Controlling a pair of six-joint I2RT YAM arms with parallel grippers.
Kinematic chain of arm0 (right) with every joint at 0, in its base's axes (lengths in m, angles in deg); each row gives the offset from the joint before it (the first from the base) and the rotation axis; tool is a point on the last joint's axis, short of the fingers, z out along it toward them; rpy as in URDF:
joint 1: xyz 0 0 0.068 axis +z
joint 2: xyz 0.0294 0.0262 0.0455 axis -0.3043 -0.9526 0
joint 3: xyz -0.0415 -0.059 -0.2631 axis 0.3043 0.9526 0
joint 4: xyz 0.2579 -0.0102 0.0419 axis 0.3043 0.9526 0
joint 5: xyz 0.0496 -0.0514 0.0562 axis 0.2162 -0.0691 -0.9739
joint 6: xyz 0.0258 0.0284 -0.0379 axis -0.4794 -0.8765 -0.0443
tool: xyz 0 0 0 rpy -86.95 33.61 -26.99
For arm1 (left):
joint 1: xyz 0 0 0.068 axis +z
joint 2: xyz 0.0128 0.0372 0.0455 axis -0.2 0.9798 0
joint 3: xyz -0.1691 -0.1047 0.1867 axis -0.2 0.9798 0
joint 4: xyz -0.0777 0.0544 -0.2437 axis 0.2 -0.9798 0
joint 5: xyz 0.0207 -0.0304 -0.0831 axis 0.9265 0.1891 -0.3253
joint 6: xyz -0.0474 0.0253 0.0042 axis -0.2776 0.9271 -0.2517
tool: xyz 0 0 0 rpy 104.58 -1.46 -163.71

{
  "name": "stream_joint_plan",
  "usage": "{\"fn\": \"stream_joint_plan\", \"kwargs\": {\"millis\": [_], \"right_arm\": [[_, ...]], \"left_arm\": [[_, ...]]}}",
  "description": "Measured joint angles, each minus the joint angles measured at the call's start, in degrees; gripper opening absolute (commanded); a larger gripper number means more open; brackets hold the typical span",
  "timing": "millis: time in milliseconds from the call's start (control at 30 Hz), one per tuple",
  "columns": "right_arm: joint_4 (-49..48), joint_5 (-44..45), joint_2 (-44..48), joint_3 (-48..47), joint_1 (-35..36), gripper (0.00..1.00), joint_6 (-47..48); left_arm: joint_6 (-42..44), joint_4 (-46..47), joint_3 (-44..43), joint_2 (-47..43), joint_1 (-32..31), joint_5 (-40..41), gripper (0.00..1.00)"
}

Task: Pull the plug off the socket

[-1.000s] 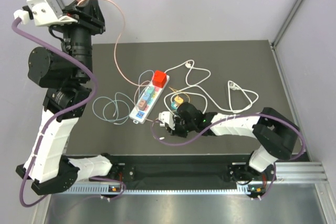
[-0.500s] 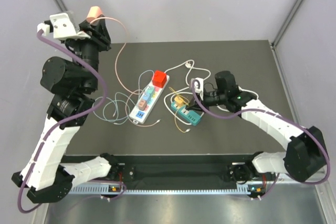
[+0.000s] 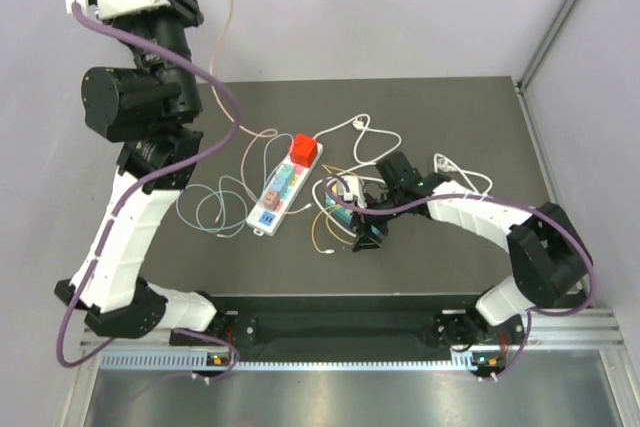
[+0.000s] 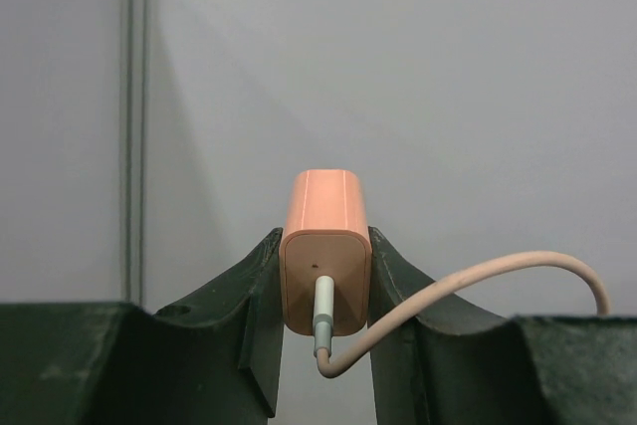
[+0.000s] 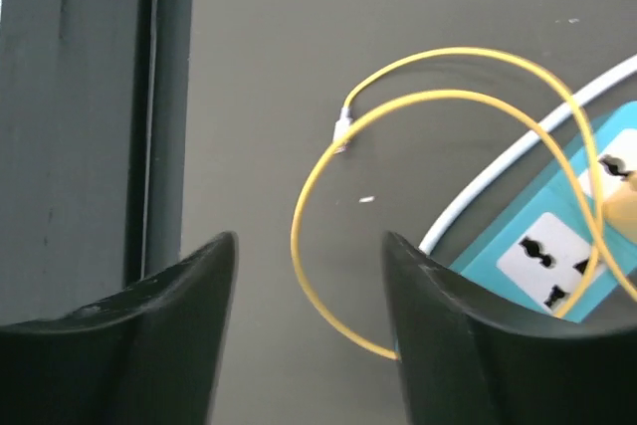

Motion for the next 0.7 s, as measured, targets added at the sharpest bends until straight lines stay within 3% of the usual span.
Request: {"fn": "stream_joint_plan", "kwargs": {"millis": [67, 300, 467, 700], "right_arm": [[0.8, 1.1, 0.2, -1.1, 0.0, 0.82, 0.9], [2.1, 2.7, 6.4, -1.5, -2.3, 0.99, 4.0], [2.8, 2.5, 9.4, -1.5, -5.2, 1.00, 5.7], [6.0, -1.0, 12.3, -1.5, -10.7, 1.00, 8.5]], "left_arm": [[4.7, 4.9, -3.0, 2.9, 0.4, 0.8, 0.00], [9.9, 14.4, -14.3, 12.5, 3.5, 1.1, 0.00], [9.0, 21.6, -16.9, 15.8, 9.4, -0.2, 0.00], [1.4, 30.1, -16.1, 20.7, 24.1, -1.2, 0.00]]}}
